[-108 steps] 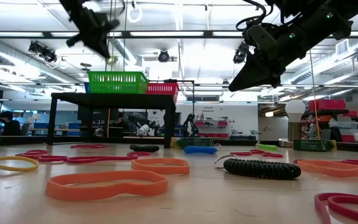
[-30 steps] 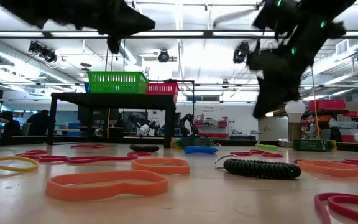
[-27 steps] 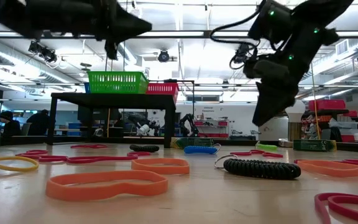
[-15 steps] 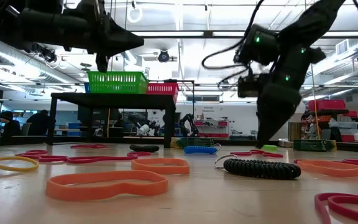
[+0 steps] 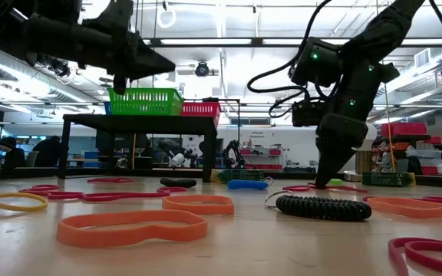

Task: Pick & Place Office Desk Supplies
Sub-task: Put the red rubber band into the red bin

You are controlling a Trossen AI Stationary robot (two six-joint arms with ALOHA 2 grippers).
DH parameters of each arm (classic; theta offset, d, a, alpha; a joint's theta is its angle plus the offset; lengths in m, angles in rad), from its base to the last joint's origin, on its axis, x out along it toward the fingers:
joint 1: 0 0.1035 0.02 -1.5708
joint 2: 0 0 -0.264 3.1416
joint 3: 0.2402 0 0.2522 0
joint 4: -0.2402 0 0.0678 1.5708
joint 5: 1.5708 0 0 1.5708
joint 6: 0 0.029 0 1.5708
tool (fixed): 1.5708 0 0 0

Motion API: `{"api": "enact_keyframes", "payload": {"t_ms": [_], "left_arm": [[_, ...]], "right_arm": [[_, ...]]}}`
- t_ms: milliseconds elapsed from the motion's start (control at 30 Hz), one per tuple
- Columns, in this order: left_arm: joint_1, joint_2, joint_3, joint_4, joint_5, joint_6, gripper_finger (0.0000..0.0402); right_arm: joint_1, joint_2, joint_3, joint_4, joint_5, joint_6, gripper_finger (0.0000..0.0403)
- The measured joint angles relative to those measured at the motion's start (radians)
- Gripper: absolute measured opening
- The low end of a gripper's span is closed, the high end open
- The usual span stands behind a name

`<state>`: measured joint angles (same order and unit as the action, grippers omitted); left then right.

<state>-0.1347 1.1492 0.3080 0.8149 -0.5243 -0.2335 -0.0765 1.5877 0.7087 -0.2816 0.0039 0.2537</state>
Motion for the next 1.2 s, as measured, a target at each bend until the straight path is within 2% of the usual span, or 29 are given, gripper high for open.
{"api": "enact_keyframes", "payload": {"t_ms": [100,267,400,567,733,967,1200], "left_arm": [[-0.002,0.000,0.000,-0.017,0.000,0.000,0.0007],[-0.001,0.000,0.000,-0.042,0.000,-0.003,0.0007],[-0.001,0.000,0.000,-0.074,0.001,-0.034,0.0007],[-0.001,0.000,0.000,-0.081,0.000,-0.054,0.0007],[-0.001,0.000,0.000,-0.081,0.000,-0.059,0.0007],[-0.001,0.000,0.000,-0.086,0.001,-0.077,0.0007],[-0.004,0.001,0.000,-0.093,0.001,-0.092,0.0007]], "right_arm": [[0.003,-0.031,-0.001,-0.006,-0.025,0.003,0.0015],[0.004,-0.092,-0.001,-0.023,-0.034,0.045,0.0004],[0.036,-0.157,0.039,-0.070,-0.032,0.070,0.0006],[0.094,-0.232,0.148,-0.135,0.125,0.097,0.0003],[0.096,-0.240,0.316,-0.186,0.259,0.069,0.0002],[-0.009,-0.162,0.592,-0.176,0.366,-0.078,0.0001],[-0.171,0.039,0.889,-0.179,0.345,-0.306,0.0001]]}}
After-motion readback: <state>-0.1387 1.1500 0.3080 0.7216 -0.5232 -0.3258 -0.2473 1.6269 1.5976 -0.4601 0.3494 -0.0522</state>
